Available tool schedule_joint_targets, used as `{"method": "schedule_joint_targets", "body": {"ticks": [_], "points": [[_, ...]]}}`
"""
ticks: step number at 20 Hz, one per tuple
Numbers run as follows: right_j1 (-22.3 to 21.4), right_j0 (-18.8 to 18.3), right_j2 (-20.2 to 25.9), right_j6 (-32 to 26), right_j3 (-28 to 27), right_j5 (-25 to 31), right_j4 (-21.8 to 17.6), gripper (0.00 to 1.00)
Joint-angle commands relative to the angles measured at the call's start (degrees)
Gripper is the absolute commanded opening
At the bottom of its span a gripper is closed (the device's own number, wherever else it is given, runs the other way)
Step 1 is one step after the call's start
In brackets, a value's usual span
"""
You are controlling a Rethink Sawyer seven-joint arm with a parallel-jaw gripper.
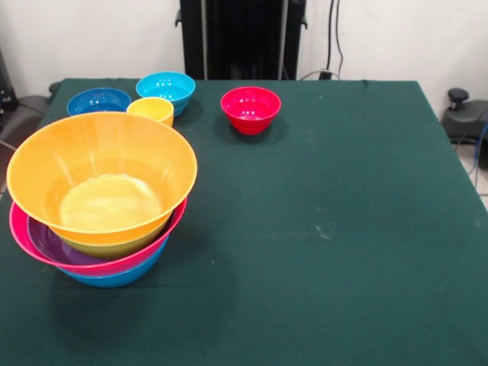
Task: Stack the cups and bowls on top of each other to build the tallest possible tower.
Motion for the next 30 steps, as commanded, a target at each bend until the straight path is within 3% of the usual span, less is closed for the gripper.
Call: {"method": "schedule_joint_targets", "body": {"ticks": [1, 5, 12, 20, 25, 30], "points": [[0.76, -1.37, 4.9, -15.95, -4.01, 7.27, -12.76, 1.0], [5.77, -5.56, 7.29, -16.02, -4.26, 1.17, -14.79, 1.0], [11.47, -12.65, 12.37, -16.64, -4.91, -1.61, -20.58, 1.0], [14.26, -18.16, 16.65, -15.23, -4.24, -1.91, -24.76, 1.0], [14.15, -19.29, 18.12, -12.41, -2.91, -2.36, -26.59, 1.0], [12.36, -17.32, 18.18, -7.67, -1.01, -2.1, -27.17, 1.0]]}}
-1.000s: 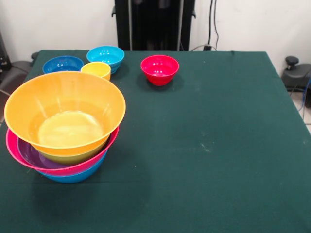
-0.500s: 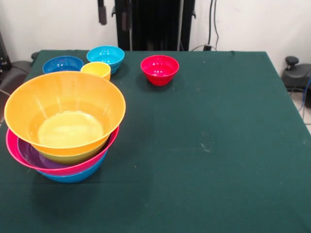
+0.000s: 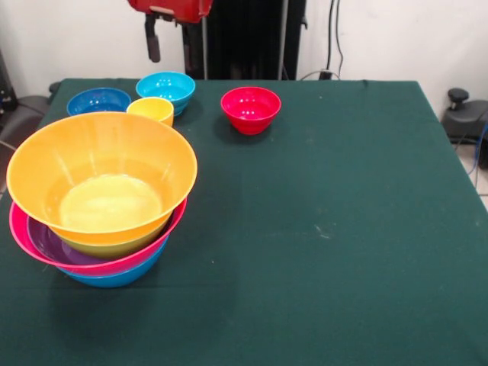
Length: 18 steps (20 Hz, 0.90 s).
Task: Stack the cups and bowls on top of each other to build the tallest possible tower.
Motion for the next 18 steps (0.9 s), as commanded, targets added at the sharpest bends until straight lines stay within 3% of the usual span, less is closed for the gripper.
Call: {"method": "schedule_joint_targets", "body": {"ticks": [1, 8, 18], "points": [[0.34, 2.91, 5.33, -6.57, 3.84, -2.02, -4.67, 1.0], [-3.16, 4.87, 3.79, -2.64, 8.96, -2.34, -3.61, 1.0], [-2.48, 7.21, 2.13, 1.1, 11.3, -5.51, -3.72, 1.0]]}}
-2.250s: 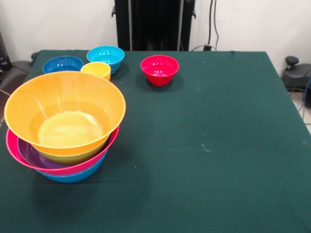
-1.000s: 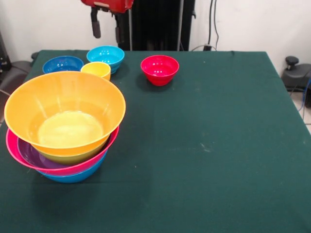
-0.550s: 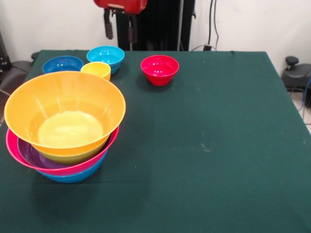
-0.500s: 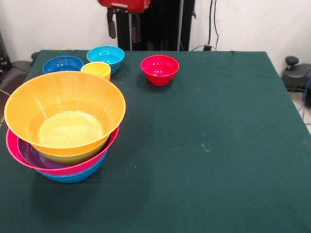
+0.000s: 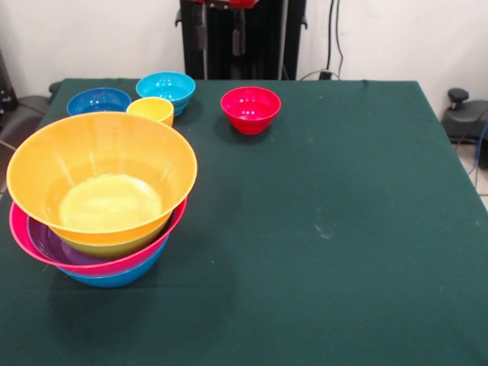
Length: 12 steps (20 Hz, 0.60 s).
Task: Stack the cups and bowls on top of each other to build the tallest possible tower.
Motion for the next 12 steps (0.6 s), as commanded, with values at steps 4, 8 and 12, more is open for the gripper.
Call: {"method": "schedule_joint_targets", "body": {"ticks": [4, 8, 12], "points": [[2.65, 6.28, -0.8, 4.62, 4.24, -5.54, -3.14, 1.0], [3.27, 8.66, -2.18, 6.51, 3.98, -6.45, -2.3, 1.0], [3.75, 10.29, -3.55, 7.48, 3.58, -7.54, -1.66, 1.0]]}}
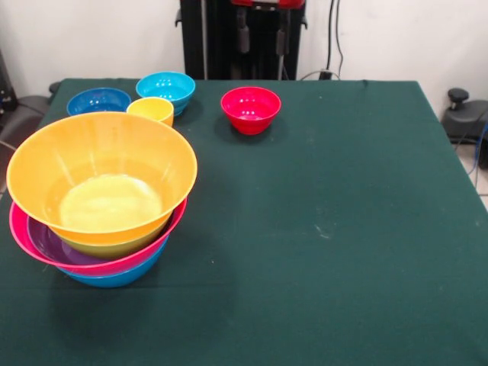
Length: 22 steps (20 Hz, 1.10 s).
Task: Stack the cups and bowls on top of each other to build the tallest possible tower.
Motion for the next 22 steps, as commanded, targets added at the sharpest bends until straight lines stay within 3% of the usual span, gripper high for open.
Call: {"method": "schedule_joint_targets", "body": {"ticks": [1, 8, 14, 22], "points": [[4.35, 3.85, -3.09, 7.71, 1.71, -4.94, -1.69, 1.0], [5.53, 8.31, -6.3, 10.22, -0.09, -4.71, 0.74, 1.0], [12.62, 10.87, -6.94, 10.42, -5.21, -8.16, 2.89, 1.0], [18.57, 15.63, -9.72, 11.76, -9.03, -10.31, 6.01, 1.0]]}}
